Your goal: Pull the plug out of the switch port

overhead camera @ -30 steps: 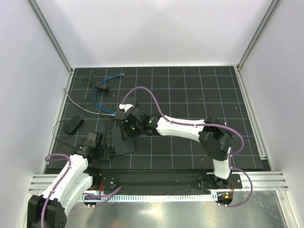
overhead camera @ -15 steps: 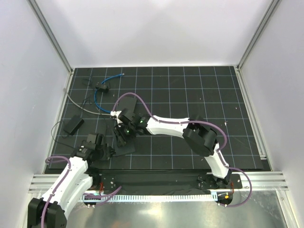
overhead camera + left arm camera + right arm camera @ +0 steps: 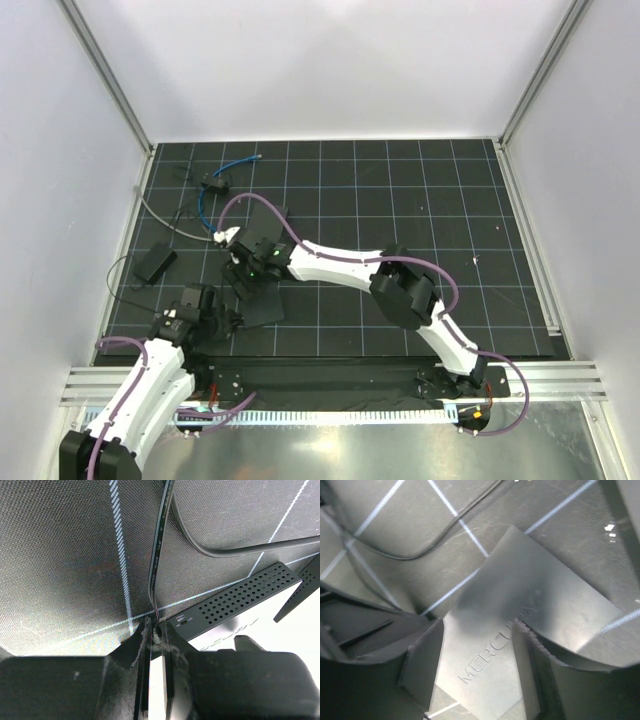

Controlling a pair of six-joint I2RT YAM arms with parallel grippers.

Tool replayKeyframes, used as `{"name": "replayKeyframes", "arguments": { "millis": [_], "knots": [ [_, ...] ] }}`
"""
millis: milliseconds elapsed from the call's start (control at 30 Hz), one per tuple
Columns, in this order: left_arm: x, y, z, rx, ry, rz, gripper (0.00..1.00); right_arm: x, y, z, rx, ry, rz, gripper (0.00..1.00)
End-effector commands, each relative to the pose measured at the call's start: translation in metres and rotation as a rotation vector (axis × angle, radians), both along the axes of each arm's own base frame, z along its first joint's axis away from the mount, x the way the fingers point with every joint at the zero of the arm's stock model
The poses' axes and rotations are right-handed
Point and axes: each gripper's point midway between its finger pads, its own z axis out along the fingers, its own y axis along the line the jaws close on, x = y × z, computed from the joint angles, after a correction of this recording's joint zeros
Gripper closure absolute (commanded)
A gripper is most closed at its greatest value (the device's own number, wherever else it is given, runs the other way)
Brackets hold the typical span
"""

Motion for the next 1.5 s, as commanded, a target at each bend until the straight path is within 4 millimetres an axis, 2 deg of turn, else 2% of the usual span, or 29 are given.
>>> {"name": "replayKeyframes", "arguments": {
  "millis": [0, 167, 367, 433, 500, 767, 1100, 1267, 1300, 1367, 1400, 1467],
  "knots": [
    [-0.002, 0.01, -0.007, 0.046, 0.0, 0.027, 1.0, 0.005, -0.007, 0.004, -0.108, -0.12, -0.079, 0.34],
    [-0.002, 0.01, -0.006, 0.043, -0.011, 0.028, 1.0, 0.01, -0.016, -0.003, -0.188, -0.194, -0.164, 0.28],
    [-0.002, 0.009, -0.008, 0.031, -0.018, 0.029, 1.0, 0.005, -0.016, -0.013, -0.206, -0.189, -0.222, 0.17],
    [-0.003, 0.009, -0.009, 0.028, -0.016, 0.034, 1.0, 0.007, -0.019, -0.014, -0.218, -0.208, -0.254, 0.08],
    [-0.003, 0.009, -0.009, 0.025, -0.022, 0.036, 1.0, 0.009, -0.02, -0.017, -0.225, -0.215, -0.272, 0.06],
    [-0.003, 0.012, -0.008, 0.024, -0.037, 0.069, 1.0, 0.007, -0.027, -0.046, -0.291, -0.208, -0.282, 0.05],
    [-0.003, 0.019, -0.005, 0.044, -0.046, 0.102, 1.0, 0.007, -0.039, -0.061, -0.341, -0.228, -0.272, 0.06],
    [-0.004, 0.027, -0.003, 0.071, -0.064, 0.138, 1.0, 0.003, -0.053, -0.077, -0.381, -0.233, -0.221, 0.07],
    [-0.003, 0.028, -0.002, 0.069, -0.074, 0.151, 1.0, 0.0, -0.062, -0.086, -0.407, -0.231, -0.21, 0.07],
    [-0.003, 0.031, -0.001, 0.076, -0.087, 0.163, 1.0, 0.0, -0.063, -0.086, -0.394, -0.244, -0.186, 0.07],
    [-0.001, 0.033, 0.001, 0.082, -0.103, 0.17, 1.0, -0.006, -0.07, -0.093, -0.408, -0.233, -0.163, 0.07],
    [-0.003, 0.035, 0.0, 0.091, -0.1, 0.177, 1.0, -0.004, -0.068, -0.088, -0.381, -0.248, -0.156, 0.07]
  ]
}}
